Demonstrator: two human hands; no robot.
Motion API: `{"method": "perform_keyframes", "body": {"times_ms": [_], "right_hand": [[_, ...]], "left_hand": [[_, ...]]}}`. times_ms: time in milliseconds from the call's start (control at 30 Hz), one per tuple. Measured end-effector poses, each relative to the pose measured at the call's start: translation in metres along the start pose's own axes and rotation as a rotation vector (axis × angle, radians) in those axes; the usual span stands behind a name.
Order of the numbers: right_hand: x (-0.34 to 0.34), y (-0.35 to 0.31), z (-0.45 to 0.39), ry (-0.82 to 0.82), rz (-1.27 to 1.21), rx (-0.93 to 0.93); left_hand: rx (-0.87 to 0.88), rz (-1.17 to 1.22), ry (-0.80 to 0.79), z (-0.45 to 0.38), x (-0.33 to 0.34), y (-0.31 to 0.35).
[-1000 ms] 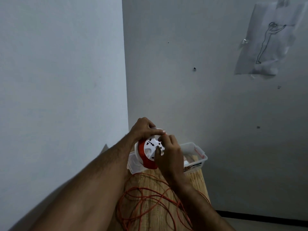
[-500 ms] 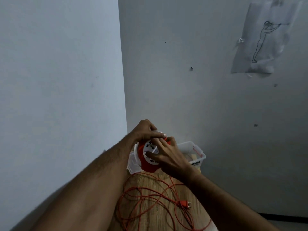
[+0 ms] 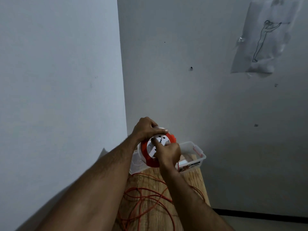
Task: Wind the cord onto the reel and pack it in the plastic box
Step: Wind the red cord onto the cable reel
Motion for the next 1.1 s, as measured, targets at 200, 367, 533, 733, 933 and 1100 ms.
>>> {"method": "perform_keyframes", "body": {"times_ms": [200, 367, 533, 733, 933, 1100], "right_hand": [[0.001, -0.005, 0.003, -0.013, 0.074, -0.114], [0.001, -0.017, 0.020, -0.161, 0.794, -1.242], [-0.005, -0.010, 0.007, -0.332, 1.220, -1.474], [-0.006, -0.018, 0.002, -0.410, 1.387, -1.684], [-0.003, -0.029, 0.001, -0.343, 1.339, -1.608], [0.000, -0.031, 0.000, -0.252, 1.115, -1.284]], "left_hand": [[-0.021, -0.006, 0.007, 0.000, -0.003, -0.006], [-0.022, 0.022, -0.001, -0.002, -0.010, -0.012], [-0.034, 0.025, -0.061, -0.001, -0.010, -0.008], [-0.026, 0.046, -0.138, 0.002, -0.003, 0.000], [-0.013, 0.055, -0.144, -0.001, -0.006, 0.007], [-0.009, 0.051, -0.085, -0.002, -0.009, 0.004]]}}
Point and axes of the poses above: each hand's wrist, its own z-axis away from the middle knuckle, its own x-axis out of the palm, y = z × x, the point moved 5 cm from there along -z, towards the middle knuckle, and after that the axes turned 9 degrees about x, right-handed, at the moved point
